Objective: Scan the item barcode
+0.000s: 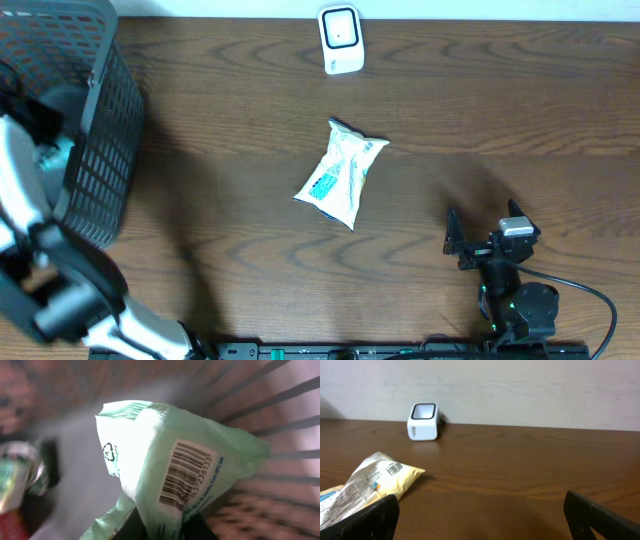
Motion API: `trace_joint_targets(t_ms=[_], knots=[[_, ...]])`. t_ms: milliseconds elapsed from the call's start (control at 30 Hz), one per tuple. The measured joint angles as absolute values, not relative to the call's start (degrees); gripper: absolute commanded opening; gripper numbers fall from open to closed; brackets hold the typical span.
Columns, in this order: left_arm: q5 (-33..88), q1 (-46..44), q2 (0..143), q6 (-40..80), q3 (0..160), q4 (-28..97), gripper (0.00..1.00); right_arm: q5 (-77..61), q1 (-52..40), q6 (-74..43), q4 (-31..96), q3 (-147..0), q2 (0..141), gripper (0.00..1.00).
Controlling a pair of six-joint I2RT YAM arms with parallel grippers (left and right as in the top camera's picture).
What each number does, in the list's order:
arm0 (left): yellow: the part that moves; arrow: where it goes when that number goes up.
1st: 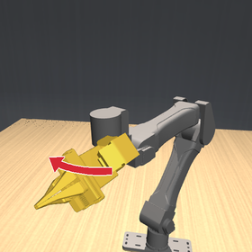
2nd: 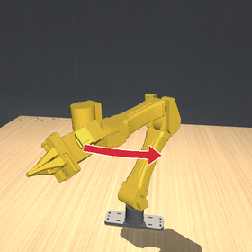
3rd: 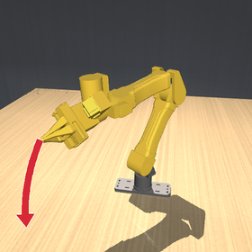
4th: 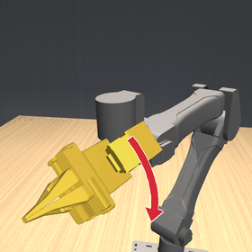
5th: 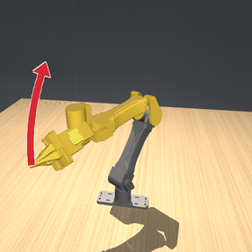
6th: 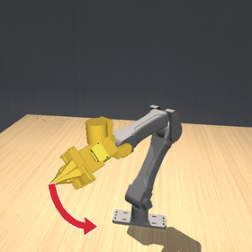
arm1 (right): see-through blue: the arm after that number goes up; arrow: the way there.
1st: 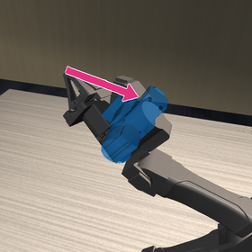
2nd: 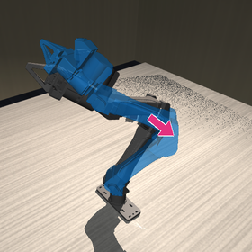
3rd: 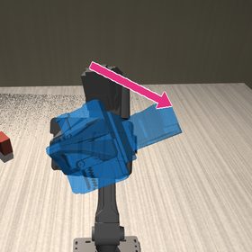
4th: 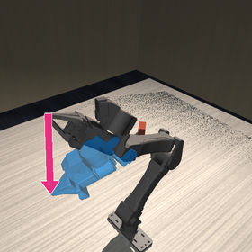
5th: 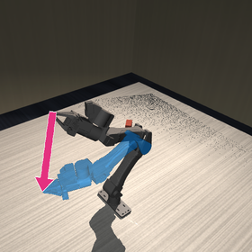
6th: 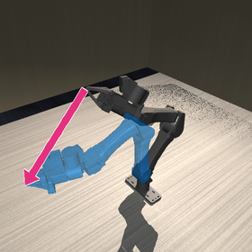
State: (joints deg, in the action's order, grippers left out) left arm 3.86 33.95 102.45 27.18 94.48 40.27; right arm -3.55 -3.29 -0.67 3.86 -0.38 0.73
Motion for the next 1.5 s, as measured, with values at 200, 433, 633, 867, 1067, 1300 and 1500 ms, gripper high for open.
trace_joint_targets(t_ms=[200,433,633,867,1067,1300,1500], knots=[[10.9,33.3,84.9,31.8,96.9,35.8,0.07,-3.6,-3.3,-0.6,3.9,-0.4,0.7,0.99],[18.6,22.7,77.4,29.7,97.1,36.0,0.07,-3.6,-3.3,-0.7,3.9,-0.4,0.7,0.99],[20.4,6.7,80.4,23.2,96.6,39.4,0.08,-3.6,-3.3,-0.7,3.9,-0.4,0.7,0.99],[16.2,-8.4,89.5,19.0,95.6,45.6,0.08,-3.6,-3.3,-0.7,3.9,-0.4,0.7,0.99],[11.2,-14.7,100.9,18.0,95.4,48.1,0.08,-3.6,-3.3,-0.7,3.9,-0.4,0.7,0.99],[9.6,-18.6,111.2,18.0,95.3,49.7,0.12,-3.6,-3.3,-0.7,3.9,-0.4,0.7,0.99],[9.1,-21.7,115.4,17.8,95.3,49.8,0.51,-3.6,-3.3,-0.7,3.9,-0.4,0.7,0.99]])
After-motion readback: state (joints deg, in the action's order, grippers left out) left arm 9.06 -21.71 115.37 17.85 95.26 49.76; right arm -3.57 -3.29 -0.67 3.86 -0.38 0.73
